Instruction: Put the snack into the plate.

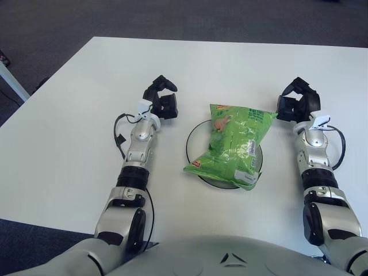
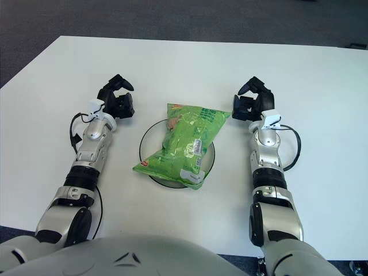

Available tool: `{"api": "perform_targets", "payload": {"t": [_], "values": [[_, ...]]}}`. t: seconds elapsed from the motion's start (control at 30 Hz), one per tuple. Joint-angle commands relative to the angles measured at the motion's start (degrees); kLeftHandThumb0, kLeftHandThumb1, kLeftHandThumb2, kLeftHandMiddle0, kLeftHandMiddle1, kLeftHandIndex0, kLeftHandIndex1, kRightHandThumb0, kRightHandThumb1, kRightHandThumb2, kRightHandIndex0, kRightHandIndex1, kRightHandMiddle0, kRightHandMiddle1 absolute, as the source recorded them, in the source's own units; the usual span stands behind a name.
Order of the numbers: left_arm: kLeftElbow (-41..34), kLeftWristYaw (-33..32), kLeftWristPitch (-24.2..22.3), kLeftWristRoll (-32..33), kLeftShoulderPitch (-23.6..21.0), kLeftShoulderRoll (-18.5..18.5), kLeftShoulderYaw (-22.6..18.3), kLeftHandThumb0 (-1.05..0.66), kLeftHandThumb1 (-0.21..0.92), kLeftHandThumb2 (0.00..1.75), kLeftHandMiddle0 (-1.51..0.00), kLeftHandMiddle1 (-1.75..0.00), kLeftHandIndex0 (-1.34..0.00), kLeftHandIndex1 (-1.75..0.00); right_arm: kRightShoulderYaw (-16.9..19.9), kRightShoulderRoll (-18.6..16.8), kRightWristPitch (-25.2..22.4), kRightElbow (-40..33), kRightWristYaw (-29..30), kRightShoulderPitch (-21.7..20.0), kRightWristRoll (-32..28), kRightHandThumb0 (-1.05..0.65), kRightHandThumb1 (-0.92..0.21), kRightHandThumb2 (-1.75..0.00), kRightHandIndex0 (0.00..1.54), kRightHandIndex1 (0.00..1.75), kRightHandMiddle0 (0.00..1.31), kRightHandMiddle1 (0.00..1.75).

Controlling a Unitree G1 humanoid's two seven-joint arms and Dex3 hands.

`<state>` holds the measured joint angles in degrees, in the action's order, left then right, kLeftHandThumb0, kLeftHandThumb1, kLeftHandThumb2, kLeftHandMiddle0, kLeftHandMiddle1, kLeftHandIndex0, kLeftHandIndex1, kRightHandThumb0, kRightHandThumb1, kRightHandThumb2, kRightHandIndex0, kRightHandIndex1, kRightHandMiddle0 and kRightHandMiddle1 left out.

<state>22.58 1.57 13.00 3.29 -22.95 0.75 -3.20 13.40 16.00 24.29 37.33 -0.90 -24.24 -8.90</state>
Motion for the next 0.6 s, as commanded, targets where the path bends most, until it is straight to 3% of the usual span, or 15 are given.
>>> {"api": "perform_targets", "payload": {"t": [0.0, 0.57], "values": [[1.0, 0.4, -0.5, 0.4, 3.6, 0.1, -0.2, -0.49, 0.29, 1.35, -1.31, -1.75, -0.64, -1.75, 1.5, -4.3, -3.7, 0.7, -0.1, 3.1, -3.5, -0.47, -0.34, -1.29, 1.35, 1.75, 0.59, 1.75], [0.6, 1.3, -1.5, 0.9, 3.4, -0.8, -0.3, -0.49, 0.3, 1.34, -1.29, -1.75, -0.63, -1.75, 5.9, -7.6, -14.3, -6.5, 0.3, 3.0, -10.9, -0.51, -0.24, -1.41, 1.35, 1.75, 0.68, 1.75]]}}
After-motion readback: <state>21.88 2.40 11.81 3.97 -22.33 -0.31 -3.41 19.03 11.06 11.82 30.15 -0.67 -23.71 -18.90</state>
